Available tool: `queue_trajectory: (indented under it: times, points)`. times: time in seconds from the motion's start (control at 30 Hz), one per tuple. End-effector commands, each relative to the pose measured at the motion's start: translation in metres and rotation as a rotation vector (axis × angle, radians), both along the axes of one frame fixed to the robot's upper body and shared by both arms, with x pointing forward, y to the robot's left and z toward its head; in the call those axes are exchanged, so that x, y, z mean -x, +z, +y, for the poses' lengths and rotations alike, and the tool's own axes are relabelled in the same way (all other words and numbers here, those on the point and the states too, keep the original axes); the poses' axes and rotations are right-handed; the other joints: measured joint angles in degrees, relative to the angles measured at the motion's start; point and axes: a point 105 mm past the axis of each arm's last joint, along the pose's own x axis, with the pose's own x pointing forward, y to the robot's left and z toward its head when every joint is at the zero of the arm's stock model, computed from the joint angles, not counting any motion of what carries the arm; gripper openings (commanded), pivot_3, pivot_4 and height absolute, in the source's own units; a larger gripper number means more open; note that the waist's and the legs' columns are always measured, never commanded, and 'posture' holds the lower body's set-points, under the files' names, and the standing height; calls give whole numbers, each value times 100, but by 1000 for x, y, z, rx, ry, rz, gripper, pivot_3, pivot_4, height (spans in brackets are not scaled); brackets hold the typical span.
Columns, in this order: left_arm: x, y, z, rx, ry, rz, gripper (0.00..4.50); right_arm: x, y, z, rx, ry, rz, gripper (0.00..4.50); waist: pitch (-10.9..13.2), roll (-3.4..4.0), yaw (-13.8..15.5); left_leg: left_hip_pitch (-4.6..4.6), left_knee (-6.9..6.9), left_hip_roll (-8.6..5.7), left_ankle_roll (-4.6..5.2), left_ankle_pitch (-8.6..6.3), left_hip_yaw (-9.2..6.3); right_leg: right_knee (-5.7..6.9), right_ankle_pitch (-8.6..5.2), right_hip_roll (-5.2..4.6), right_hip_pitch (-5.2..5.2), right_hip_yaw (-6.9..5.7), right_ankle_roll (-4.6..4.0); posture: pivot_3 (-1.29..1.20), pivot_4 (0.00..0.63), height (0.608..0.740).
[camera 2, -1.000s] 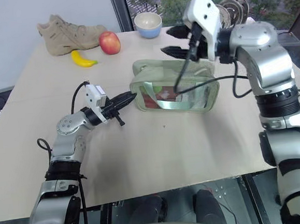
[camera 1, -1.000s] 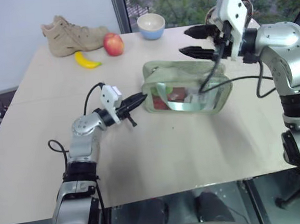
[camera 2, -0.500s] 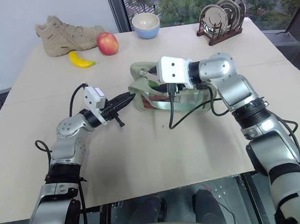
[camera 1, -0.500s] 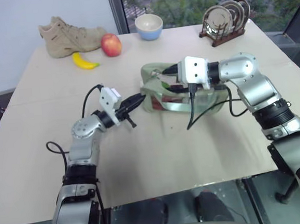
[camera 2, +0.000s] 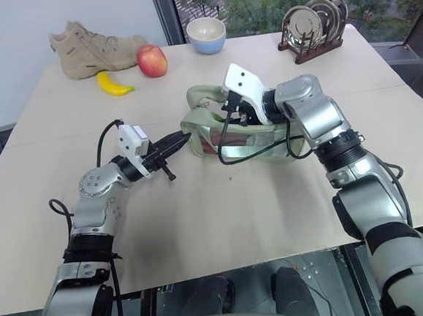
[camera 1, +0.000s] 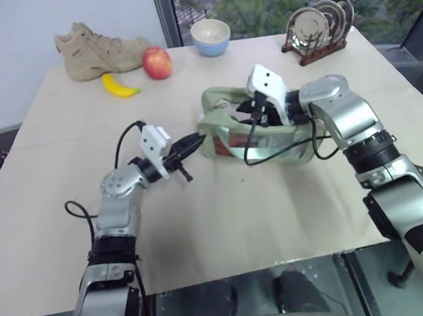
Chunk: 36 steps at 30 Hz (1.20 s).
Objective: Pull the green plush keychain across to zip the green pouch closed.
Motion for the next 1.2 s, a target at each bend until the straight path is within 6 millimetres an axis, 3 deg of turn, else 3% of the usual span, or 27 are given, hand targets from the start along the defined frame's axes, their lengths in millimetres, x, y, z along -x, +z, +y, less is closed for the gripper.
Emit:
queue_trajectory:
  times: [0.03,0.27,0.43,0.47,0.53,0.6,0.63,0.8,0.93,1.2]
  points:
    - [3,11,-5,-5,-16,-53,0,1,13,5,-21,3,-9,2287,0,0,0,0,0,0,0,0,0,0,0,0,0,0,0,0,150,740]
    - [5,12,-8,-6,-25,-58,0,6,3,23,-18,6,102,2287,0,0,-4,0,0,0,0,0,0,1,0,0,-1,0,0,0,150,740]
    - [6,13,-8,-7,-27,-62,0,-2,-3,26,-10,-35,115,2287,0,0,-5,1,0,0,0,0,-1,1,0,0,-1,0,-1,0,150,740]
    - [6,13,-8,-7,-26,-62,0,-4,-2,25,-14,-42,111,1791,0,0,-3,1,0,0,0,0,-1,2,0,0,-2,0,-1,0,150,740]
    - [6,12,-8,-5,-22,-61,0,-6,2,22,-23,-53,102,1209,0,0,-1,1,0,0,0,0,-1,2,0,0,-5,-1,-1,0,150,740]
    - [5,12,-6,1,-13,-58,0,-7,9,16,-26,-62,75,229,0,0,0,0,1,0,0,0,-2,2,1,0,-5,0,-1,0,150,740]
    - [5,12,-6,3,-8,-56,0,-5,15,12,-30,-60,64,30,0,0,1,-1,1,-1,0,0,-2,2,1,0,-5,-1,-1,0,150,740]
    - [-1,12,-1,15,35,-41,0,7,49,-7,-77,-40,53,30,1,1,3,-8,2,-2,0,0,-5,1,1,-2,-6,-3,-1,0,150,740]
    - [-5,11,-1,9,52,-36,0,17,78,-16,-200,-17,177,30,1,1,-4,-8,0,0,0,0,-4,1,1,-1,-7,0,-1,0,150,740]
    - [-12,14,-2,12,77,-33,0,21,99,-16,-356,-30,289,30,1,1,3,-14,-2,0,0,0,-4,5,1,-3,-7,2,-2,0,150,740]
